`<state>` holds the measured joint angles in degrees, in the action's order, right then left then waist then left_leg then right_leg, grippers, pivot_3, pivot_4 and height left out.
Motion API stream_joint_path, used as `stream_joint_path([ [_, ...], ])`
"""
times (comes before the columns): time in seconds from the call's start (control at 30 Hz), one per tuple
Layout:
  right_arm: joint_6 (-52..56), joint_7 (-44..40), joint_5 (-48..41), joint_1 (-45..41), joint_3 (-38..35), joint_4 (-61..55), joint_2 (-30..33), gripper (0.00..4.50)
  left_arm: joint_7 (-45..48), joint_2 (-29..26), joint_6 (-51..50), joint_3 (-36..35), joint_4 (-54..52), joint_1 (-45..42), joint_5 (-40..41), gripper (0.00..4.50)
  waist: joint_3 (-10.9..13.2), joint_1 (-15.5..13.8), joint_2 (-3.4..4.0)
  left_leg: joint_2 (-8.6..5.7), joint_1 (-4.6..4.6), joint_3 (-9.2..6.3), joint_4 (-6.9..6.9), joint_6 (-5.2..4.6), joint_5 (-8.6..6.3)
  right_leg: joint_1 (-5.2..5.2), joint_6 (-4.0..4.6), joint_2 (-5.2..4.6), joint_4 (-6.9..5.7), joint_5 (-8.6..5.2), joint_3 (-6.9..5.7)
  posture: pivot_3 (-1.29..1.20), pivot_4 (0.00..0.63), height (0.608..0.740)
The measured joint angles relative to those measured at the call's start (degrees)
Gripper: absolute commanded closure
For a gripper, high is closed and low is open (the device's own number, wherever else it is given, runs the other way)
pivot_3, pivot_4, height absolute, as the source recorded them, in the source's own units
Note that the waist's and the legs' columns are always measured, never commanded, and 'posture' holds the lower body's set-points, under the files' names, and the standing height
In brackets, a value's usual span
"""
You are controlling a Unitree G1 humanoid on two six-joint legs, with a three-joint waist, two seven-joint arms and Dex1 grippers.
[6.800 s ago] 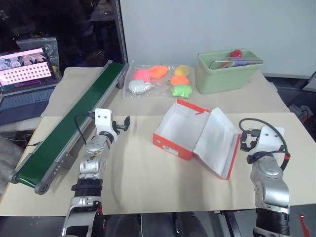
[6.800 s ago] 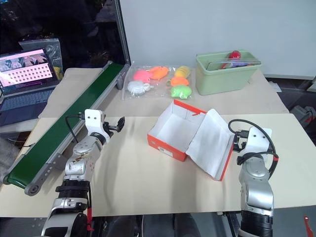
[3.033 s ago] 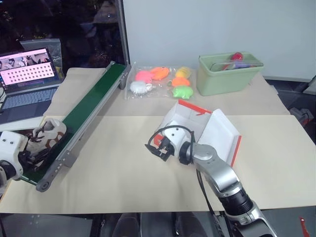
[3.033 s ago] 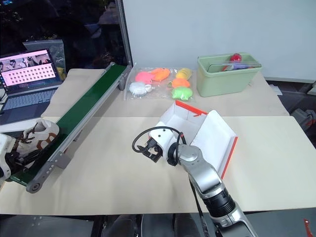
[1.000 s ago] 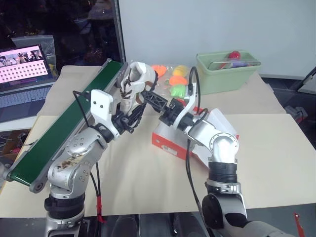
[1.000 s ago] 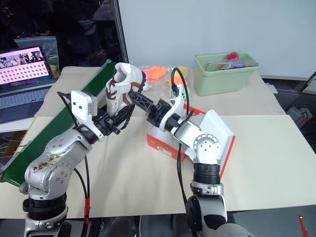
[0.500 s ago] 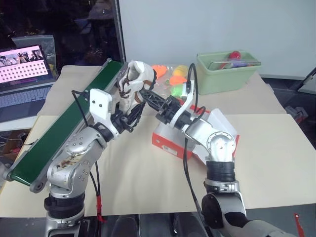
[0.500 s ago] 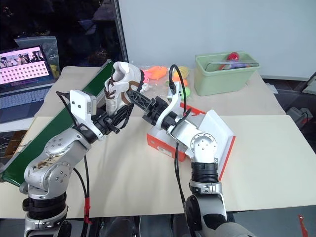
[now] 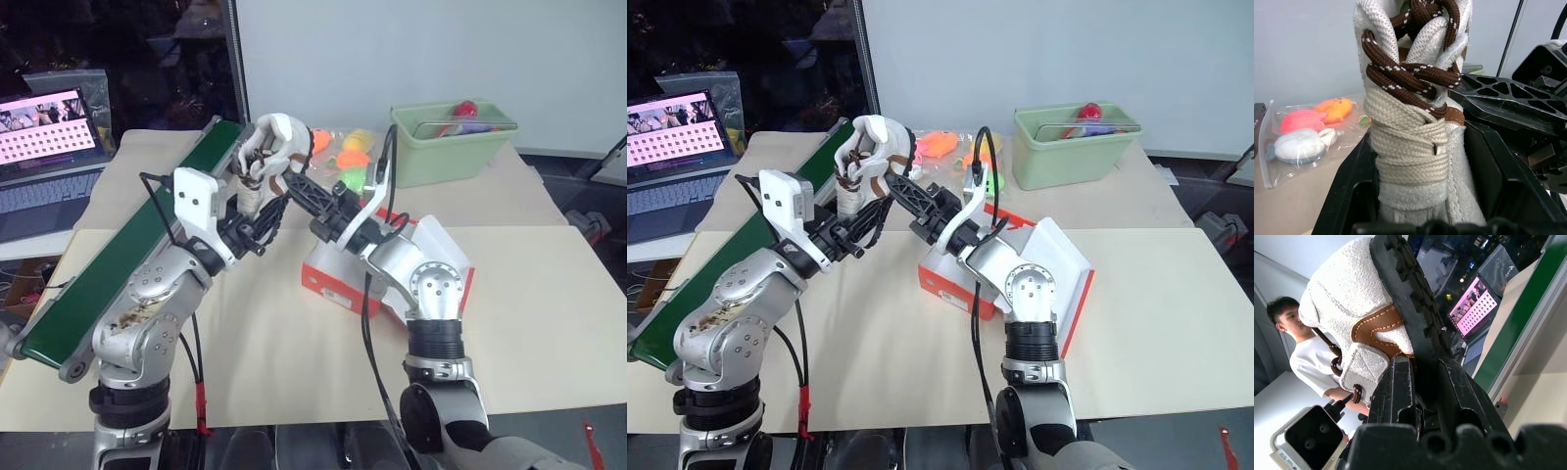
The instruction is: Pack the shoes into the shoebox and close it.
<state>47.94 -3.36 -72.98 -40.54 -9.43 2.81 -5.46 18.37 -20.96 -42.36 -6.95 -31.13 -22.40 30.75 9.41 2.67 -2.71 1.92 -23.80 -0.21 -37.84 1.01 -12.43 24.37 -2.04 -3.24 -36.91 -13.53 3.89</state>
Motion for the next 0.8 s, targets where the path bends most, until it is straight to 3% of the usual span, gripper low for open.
stream_joint_path([
  [0.07, -0.07, 0.22, 0.48, 0.00, 0.34, 0.01, 0.00, 4.26, 0.37, -1.39, 0.26, 0.61, 0.00, 0.01, -0.87, 2.36, 0.00, 0.00, 0.01, 0.00, 0.00, 0.00, 0.00, 0.00, 0.00, 0.00, 0.00, 0.00, -0.01, 0.00, 0.00, 0.00, 0.150, 0.729],
  [0.27, -1.13, 1.07, 1.87, -0.02, 1.78, -0.01, 0.00, 4.26, 1.45, -3.44, 2.38, 3.61, 0.62, 1.57, -4.01, 0.17, 0.01, -0.06, 0.02, 0.00, -0.01, 0.00, 0.01, 0.00, 0.00, 0.01, 0.00, 0.00, 0.01, 0.00, 0.00, 0.00, 0.150, 0.729],
  [0.6, -6.47, 4.93, 7.58, -6.36, 0.25, 4.70, 0.72, 4.26, 2.13, -4.21, 3.87, 4.99, 1.00, 3.40, -6.03, 0.08, 0.05, -0.06, 0.08, -0.01, -0.02, 0.01, 0.01, 0.00, 0.00, 0.02, 0.00, -0.01, 0.02, 0.00, 0.00, 0.00, 0.150, 0.729],
  [0.8, -10.84, 8.23, 17.12, -11.65, -3.68, 7.96, 10.16, 4.26, 8.36, -4.46, 4.20, 9.65, 1.04, 6.76, -4.58, 0.08, 0.13, -0.58, 0.21, -0.07, -0.26, 0.01, 0.01, 0.00, 0.00, 0.13, -0.03, -0.08, 0.15, -0.01, -0.04, 0.00, 0.150, 0.729],
])
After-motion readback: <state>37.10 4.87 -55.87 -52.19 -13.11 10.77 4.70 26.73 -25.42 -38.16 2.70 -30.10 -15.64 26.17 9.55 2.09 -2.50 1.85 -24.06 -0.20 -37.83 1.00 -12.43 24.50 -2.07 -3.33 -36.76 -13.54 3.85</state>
